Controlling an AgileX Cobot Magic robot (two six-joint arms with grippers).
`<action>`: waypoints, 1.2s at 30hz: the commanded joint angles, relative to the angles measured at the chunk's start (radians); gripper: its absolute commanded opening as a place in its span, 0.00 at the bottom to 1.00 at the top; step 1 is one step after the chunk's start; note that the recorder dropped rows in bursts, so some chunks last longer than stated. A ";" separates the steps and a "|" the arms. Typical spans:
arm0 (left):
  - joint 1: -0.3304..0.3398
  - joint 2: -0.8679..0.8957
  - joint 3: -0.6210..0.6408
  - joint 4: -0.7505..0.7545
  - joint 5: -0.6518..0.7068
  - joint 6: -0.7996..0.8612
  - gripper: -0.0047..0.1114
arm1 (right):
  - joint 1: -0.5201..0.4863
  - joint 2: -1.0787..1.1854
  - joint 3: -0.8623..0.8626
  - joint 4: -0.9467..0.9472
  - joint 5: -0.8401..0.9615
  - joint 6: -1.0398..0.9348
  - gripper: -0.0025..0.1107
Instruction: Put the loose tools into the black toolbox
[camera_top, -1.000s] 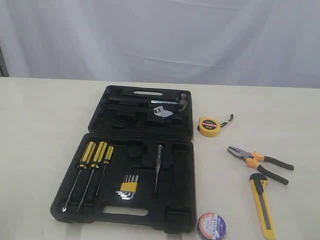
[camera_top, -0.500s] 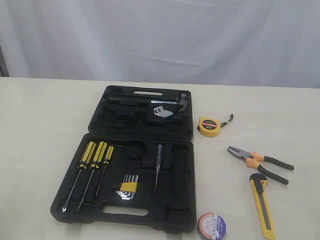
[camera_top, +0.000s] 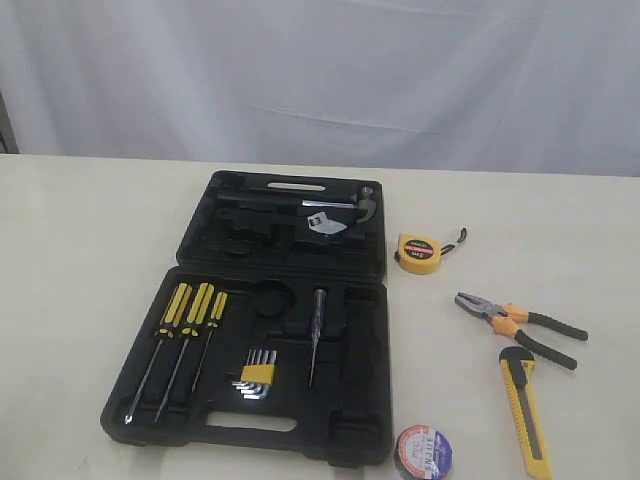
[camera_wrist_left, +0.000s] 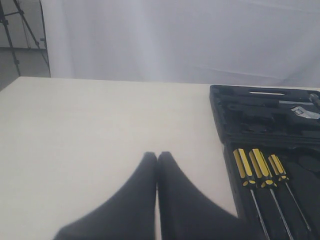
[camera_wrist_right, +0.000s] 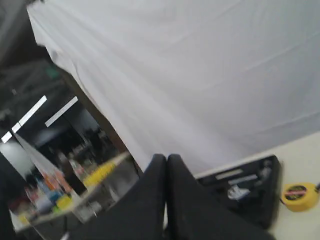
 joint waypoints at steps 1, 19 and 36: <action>-0.002 -0.003 0.002 -0.002 0.000 -0.001 0.04 | 0.003 0.124 -0.181 -0.088 0.332 -0.141 0.02; -0.002 -0.003 0.002 -0.002 0.000 -0.001 0.04 | 0.003 0.771 -0.540 -0.024 0.975 -0.380 0.02; -0.002 -0.003 0.002 -0.002 0.000 -0.001 0.04 | 0.155 1.374 -0.797 -0.029 0.960 -0.500 0.02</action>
